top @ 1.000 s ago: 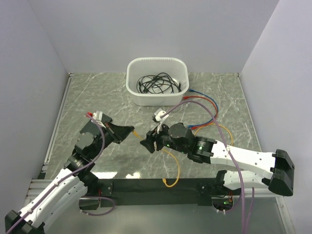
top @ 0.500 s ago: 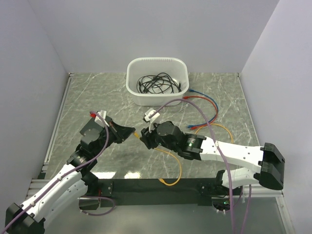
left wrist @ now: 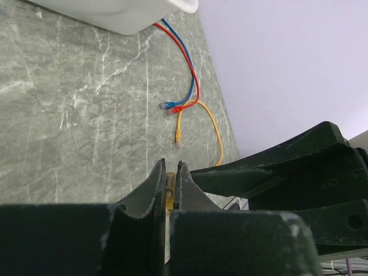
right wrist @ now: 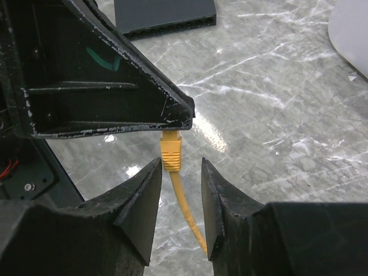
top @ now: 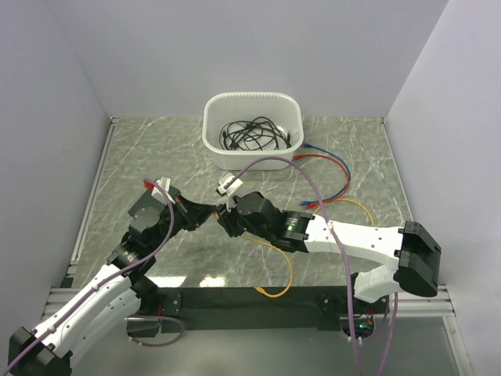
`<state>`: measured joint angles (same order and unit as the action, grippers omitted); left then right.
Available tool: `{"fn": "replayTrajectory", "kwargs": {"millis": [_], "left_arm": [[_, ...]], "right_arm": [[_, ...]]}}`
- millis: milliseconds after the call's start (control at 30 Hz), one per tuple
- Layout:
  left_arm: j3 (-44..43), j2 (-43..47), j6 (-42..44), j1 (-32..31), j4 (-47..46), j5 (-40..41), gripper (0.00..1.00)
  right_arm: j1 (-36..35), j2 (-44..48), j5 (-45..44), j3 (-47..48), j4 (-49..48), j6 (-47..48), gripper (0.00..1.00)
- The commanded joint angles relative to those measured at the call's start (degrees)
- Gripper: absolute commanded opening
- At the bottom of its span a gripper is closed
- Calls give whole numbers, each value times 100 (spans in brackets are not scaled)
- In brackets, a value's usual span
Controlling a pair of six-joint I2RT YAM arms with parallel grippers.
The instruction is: Insert the plug into the switch port
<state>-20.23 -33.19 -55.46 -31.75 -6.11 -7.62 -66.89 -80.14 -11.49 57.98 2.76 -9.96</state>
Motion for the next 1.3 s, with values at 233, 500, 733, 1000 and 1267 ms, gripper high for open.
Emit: {"fn": "replayTrajectory", "kwargs": {"millis": [233,500,733,1000,1267], "left_arm": [[10,23,-123,-24,-136,59,1],[19,67,-132,-24,-101,85,1],[-34,146,-88,-24,162,295,25],[-473,-267,334,2,1242,1724,87],[-1044,-1162,1071,1581,1630,1887,96]], "right_arm": [[-43,-186,-179,407,-101,64,36],[-43,-265,-240,451,-83,55,21],[-43,-187,-398,311,-153,55,0],[-17,-169,-767,197,154,-129,0],[18,218,-1057,-198,523,-428,0]]}}
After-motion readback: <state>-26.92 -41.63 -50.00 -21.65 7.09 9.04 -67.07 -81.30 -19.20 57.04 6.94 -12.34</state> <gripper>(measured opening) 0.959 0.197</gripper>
